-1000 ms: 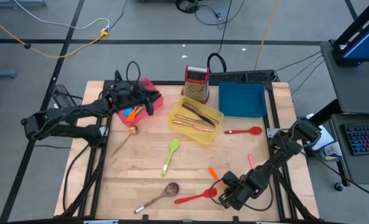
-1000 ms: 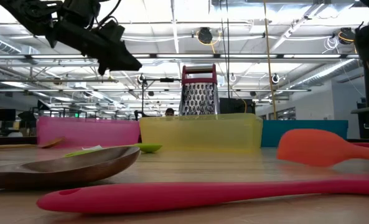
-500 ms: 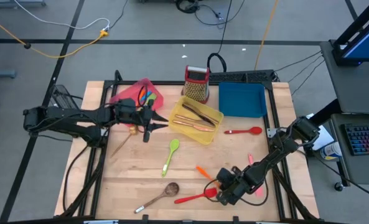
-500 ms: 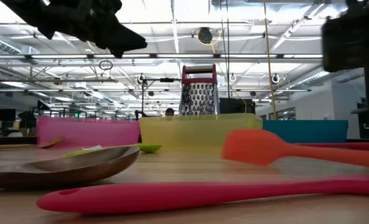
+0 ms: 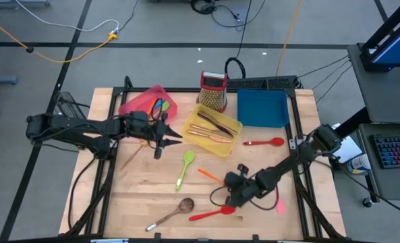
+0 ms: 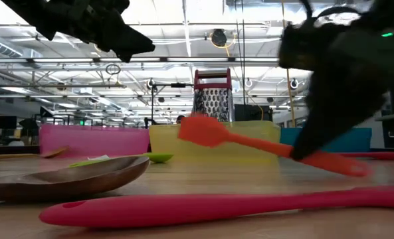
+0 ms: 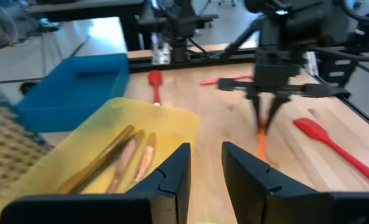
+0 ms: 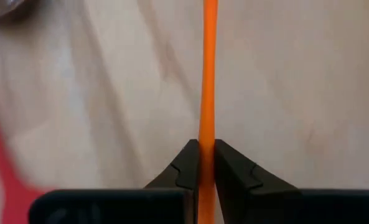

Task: Pick & Place Kitchen Items
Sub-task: Put the orange spatula into the red bin

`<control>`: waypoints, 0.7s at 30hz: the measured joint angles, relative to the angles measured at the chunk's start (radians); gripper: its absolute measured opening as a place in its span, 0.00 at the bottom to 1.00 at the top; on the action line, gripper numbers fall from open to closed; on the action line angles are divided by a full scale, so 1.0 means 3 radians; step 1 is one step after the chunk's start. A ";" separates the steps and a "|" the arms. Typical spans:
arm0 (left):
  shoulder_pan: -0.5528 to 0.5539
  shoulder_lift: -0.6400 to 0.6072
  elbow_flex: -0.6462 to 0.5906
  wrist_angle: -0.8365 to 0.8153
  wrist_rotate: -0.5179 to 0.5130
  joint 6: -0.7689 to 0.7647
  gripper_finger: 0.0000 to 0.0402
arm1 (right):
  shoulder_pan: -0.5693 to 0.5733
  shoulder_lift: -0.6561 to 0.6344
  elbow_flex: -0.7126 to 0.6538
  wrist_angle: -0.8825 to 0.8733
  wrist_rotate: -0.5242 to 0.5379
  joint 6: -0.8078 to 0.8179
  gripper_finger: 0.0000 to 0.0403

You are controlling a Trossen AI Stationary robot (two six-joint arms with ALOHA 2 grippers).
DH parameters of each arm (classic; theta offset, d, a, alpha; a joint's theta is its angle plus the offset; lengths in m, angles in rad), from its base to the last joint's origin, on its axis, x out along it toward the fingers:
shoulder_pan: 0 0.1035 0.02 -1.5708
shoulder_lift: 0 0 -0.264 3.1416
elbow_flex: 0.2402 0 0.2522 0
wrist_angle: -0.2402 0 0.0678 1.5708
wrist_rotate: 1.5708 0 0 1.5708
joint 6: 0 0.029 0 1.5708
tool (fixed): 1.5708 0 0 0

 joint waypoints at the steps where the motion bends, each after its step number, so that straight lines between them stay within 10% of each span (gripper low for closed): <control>1: -0.0041 0.0049 0.0001 0.0013 0.0002 -0.0001 0.23 | -0.0056 0.0000 0.0000 0.0078 0.0008 -0.0149 0.05; 21: -0.0327 0.0825 -0.0001 0.0298 0.0063 -0.0312 0.23 | -0.0884 -0.0010 0.0009 0.0832 -0.0239 -0.1852 0.05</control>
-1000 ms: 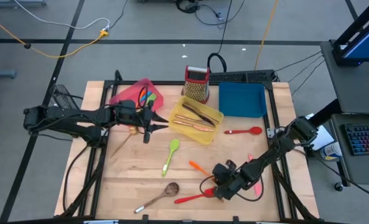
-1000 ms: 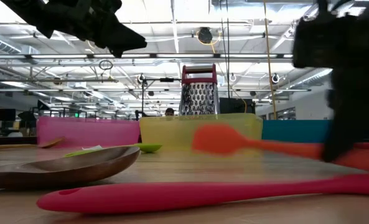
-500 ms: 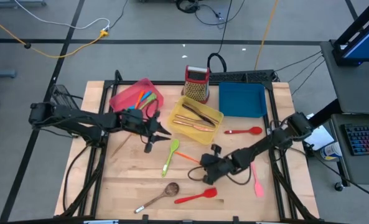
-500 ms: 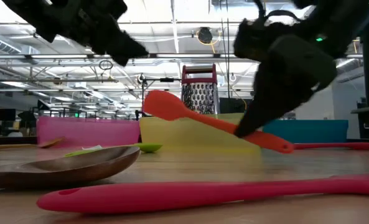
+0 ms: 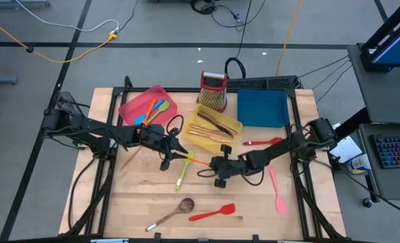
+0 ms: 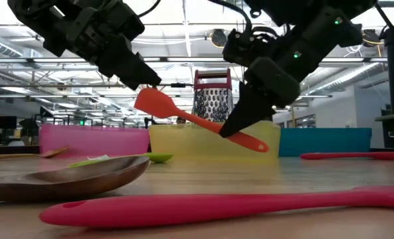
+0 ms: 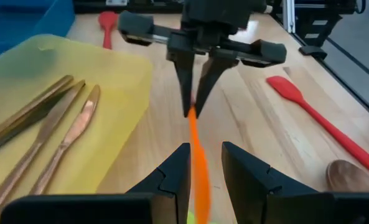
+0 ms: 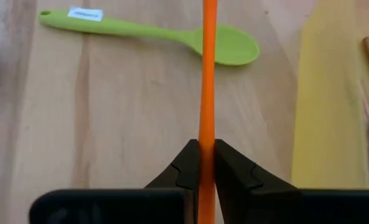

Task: Pick & Place Kitchen Items
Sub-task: Put the orange spatula into the red bin

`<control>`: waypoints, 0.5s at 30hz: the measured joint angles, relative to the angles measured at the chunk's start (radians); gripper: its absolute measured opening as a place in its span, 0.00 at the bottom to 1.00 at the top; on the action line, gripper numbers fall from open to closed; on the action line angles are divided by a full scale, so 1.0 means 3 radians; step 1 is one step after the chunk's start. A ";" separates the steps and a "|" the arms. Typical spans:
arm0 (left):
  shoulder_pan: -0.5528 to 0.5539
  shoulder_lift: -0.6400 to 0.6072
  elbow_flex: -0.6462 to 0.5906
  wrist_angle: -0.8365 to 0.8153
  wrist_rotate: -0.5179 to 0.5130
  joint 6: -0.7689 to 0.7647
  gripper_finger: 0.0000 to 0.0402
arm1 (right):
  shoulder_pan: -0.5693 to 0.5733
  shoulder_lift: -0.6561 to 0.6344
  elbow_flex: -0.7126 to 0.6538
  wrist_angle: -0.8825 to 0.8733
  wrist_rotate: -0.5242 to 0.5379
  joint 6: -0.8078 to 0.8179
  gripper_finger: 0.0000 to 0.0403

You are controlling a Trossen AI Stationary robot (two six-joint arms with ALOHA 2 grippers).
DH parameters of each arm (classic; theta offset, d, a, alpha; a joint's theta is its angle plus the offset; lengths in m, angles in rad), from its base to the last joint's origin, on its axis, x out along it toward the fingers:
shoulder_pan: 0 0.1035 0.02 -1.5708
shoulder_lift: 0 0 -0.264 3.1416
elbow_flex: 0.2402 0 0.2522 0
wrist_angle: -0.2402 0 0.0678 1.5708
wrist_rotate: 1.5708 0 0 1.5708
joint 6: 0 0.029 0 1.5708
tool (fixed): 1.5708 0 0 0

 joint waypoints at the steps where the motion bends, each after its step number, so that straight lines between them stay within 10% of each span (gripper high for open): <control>1: 0.0000 0.0001 0.0000 -0.0010 0.0000 -0.0025 0.23 | -0.0021 0.0000 0.0000 0.0013 0.0000 -0.0002 0.06; 15: 0.0019 -0.0001 0.0000 -0.0130 -0.0261 -0.0028 0.23 | -0.0159 -0.0006 0.0001 0.0343 0.0007 -0.0400 0.06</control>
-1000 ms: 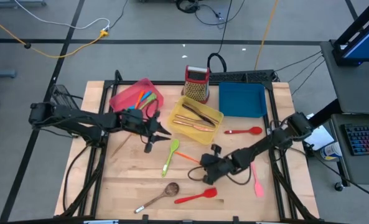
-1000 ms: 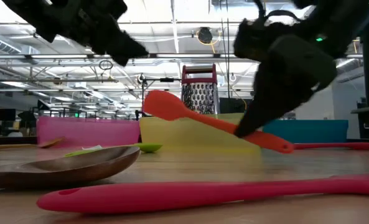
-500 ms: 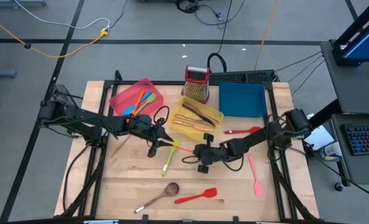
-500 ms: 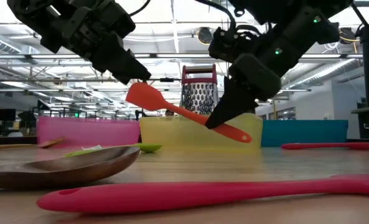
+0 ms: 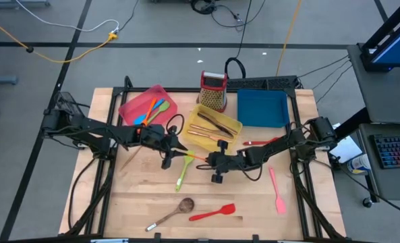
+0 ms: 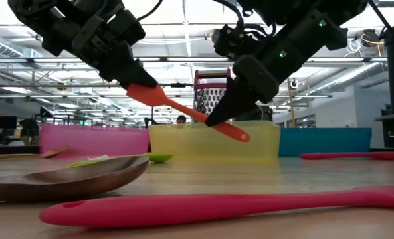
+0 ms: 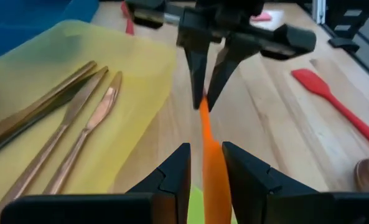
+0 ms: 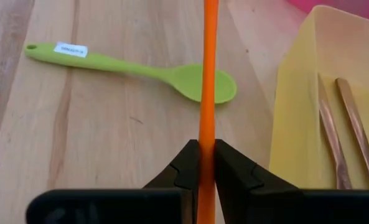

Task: Pick & Place Kitchen Items
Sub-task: Put the orange spatula into the red bin

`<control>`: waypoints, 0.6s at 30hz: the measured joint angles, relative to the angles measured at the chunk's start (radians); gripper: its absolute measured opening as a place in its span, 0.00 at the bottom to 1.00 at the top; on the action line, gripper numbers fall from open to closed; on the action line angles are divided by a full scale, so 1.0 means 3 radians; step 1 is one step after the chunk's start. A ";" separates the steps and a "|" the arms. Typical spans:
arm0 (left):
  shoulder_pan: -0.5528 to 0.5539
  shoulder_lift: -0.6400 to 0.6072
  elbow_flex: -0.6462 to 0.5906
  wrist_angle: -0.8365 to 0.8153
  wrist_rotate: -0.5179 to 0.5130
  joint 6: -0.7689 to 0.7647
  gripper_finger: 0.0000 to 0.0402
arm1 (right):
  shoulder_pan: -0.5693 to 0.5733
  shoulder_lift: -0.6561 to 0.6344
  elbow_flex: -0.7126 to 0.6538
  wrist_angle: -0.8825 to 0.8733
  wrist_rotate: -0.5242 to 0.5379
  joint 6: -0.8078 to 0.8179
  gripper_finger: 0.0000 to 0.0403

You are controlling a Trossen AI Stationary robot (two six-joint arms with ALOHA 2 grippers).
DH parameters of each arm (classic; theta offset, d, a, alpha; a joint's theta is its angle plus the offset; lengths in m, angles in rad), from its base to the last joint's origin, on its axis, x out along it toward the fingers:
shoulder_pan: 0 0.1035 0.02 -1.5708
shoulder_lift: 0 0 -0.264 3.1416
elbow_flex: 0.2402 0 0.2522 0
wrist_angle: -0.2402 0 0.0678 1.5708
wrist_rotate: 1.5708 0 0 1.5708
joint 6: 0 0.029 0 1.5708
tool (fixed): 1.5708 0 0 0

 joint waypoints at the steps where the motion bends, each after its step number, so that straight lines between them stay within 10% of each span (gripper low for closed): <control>1: -0.0001 0.0000 0.0001 -0.0033 0.0000 0.0000 0.23 | -0.0004 0.0000 0.0000 0.0011 -0.0001 -0.0015 0.06; 18: 0.0000 0.0000 0.0001 -0.0056 -0.0153 0.0330 0.23 | -0.0081 0.0000 0.0000 0.0274 -0.0002 -0.0107 0.08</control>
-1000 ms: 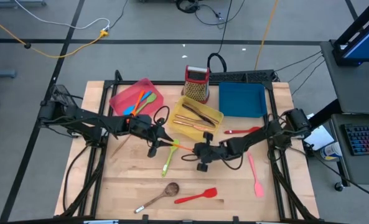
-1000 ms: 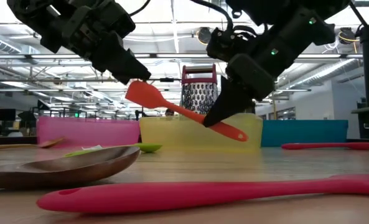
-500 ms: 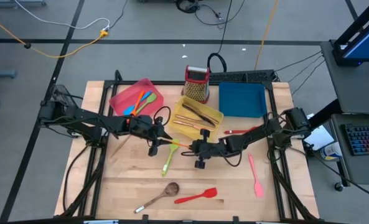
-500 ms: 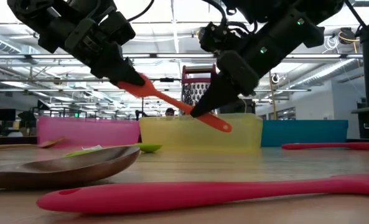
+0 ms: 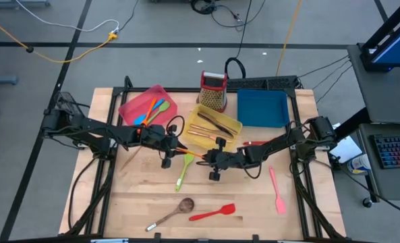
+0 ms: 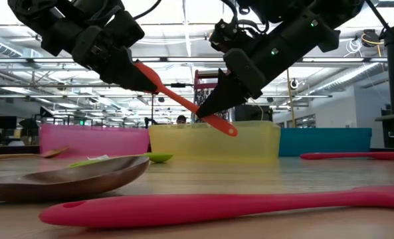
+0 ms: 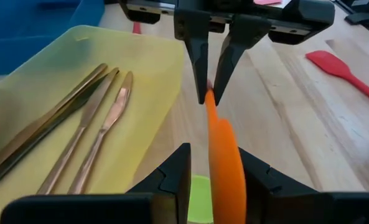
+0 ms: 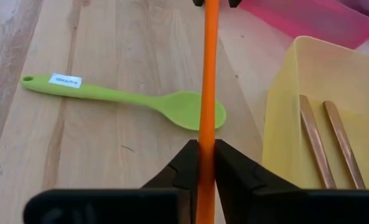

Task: Pick & Place Kitchen Items
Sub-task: Put the orange spatula into the red bin

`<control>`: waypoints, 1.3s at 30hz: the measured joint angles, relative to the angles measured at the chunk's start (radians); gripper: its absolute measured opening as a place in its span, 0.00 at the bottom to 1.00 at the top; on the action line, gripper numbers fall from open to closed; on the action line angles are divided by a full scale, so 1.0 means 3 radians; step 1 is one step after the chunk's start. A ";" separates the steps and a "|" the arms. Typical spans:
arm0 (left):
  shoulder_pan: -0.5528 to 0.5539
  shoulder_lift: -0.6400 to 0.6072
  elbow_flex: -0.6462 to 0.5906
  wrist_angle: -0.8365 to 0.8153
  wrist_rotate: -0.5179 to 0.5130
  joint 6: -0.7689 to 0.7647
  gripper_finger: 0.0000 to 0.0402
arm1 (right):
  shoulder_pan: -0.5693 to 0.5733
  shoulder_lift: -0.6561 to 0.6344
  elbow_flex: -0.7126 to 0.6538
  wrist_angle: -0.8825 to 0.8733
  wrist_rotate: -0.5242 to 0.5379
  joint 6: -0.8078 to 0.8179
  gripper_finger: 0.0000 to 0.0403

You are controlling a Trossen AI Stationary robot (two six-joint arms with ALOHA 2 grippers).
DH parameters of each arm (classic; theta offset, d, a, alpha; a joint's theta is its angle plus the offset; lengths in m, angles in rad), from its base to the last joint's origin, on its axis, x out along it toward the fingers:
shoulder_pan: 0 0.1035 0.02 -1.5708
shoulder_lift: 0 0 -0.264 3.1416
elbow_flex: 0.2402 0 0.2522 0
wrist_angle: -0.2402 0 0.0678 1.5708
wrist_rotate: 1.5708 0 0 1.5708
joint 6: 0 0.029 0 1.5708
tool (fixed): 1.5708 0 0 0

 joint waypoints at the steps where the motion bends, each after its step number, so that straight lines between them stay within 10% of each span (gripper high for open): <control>1: 0.0000 0.0000 0.0000 0.0005 -0.0002 0.0012 0.23 | -0.0003 0.0000 0.0000 0.0000 0.0000 0.0001 0.09; 8: -0.0001 0.0000 0.0000 0.0032 0.0001 0.0051 0.04 | -0.0028 0.0000 0.0001 -0.0007 -0.0001 0.0002 0.10; 26: 0.0004 -0.0063 0.0001 0.0045 -0.0335 -0.0082 0.04 | 0.0003 -0.0034 0.0004 0.0010 0.0737 -0.0441 0.39; 39: 0.0003 -0.0985 0.0003 -0.0990 -0.1075 -0.0268 0.04 | 0.0188 -0.0529 0.0005 -0.0003 0.1049 -0.0635 0.51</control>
